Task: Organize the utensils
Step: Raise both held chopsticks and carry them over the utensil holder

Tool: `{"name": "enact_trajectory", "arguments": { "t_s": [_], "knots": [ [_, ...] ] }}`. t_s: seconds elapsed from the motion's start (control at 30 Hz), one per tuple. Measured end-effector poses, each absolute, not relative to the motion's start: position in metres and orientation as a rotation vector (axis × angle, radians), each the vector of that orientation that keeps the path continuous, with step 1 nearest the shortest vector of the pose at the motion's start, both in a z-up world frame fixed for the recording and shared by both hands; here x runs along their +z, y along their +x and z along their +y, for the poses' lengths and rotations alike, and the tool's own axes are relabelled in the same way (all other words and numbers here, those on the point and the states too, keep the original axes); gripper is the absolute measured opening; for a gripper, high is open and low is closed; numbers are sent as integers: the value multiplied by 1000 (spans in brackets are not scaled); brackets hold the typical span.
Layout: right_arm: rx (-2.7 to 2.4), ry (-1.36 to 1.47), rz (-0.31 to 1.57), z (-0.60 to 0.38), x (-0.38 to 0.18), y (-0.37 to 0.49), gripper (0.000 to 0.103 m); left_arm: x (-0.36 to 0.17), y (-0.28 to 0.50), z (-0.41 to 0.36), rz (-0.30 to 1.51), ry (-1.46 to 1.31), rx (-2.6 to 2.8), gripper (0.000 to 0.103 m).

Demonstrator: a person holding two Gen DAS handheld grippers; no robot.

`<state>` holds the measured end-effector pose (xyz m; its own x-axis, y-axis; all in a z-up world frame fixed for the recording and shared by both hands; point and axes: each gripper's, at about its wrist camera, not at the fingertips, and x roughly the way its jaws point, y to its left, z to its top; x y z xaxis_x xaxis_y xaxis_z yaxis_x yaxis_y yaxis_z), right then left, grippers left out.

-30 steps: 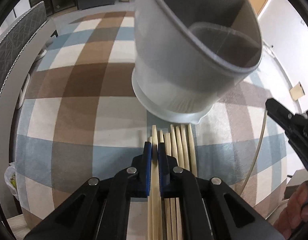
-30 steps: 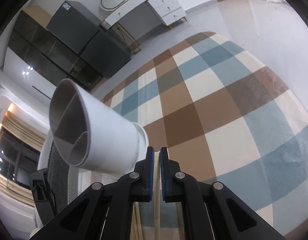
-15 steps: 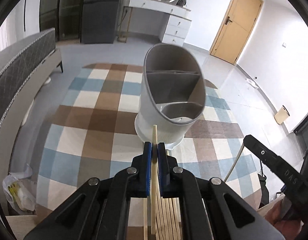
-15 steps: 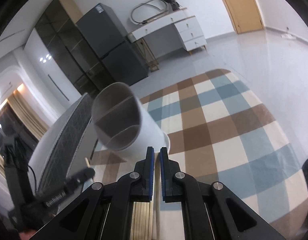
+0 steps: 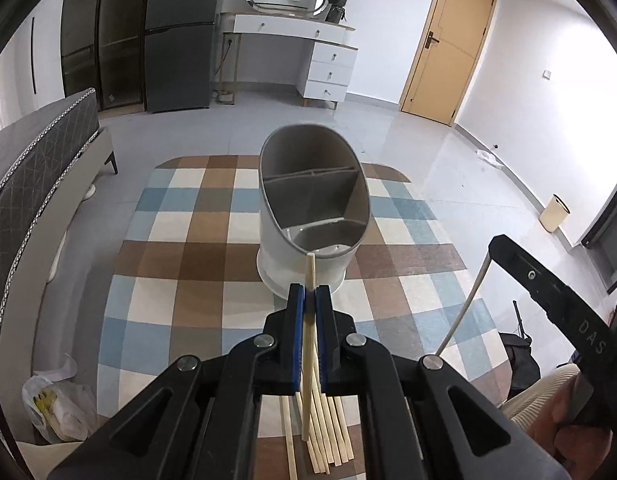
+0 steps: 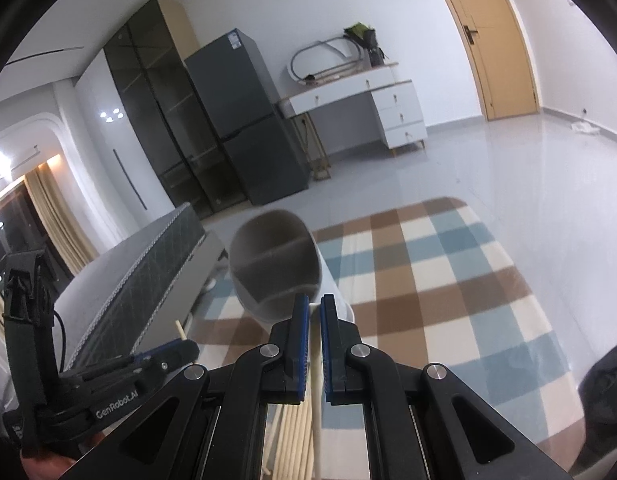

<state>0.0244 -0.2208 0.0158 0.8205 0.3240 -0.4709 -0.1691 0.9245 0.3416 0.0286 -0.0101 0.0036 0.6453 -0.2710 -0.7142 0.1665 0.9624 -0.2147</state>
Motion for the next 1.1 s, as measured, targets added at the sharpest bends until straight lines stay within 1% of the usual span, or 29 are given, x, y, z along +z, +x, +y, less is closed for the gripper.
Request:
{"name": "enact_trajectory", "arguments": {
  "t_s": [0.2,0.5,0.7,0.87,1.1],
  "knots": [
    [267,297,509,-232,36,38,5,33,37,-6,804,-149,-280,1],
    [337,248,354,-224,112,80,5,109,73,4,677,-199,-307,1],
    [397,171,230,-196,150,110,5,134,110,11,600,-214,-289,1],
    [421,105,171,-170,153,140,5,132,139,19,560,-226,-272,1],
    [455,99,189,-153,122,176,5,107,169,28,521,-253,-269,1]
  ]
}}
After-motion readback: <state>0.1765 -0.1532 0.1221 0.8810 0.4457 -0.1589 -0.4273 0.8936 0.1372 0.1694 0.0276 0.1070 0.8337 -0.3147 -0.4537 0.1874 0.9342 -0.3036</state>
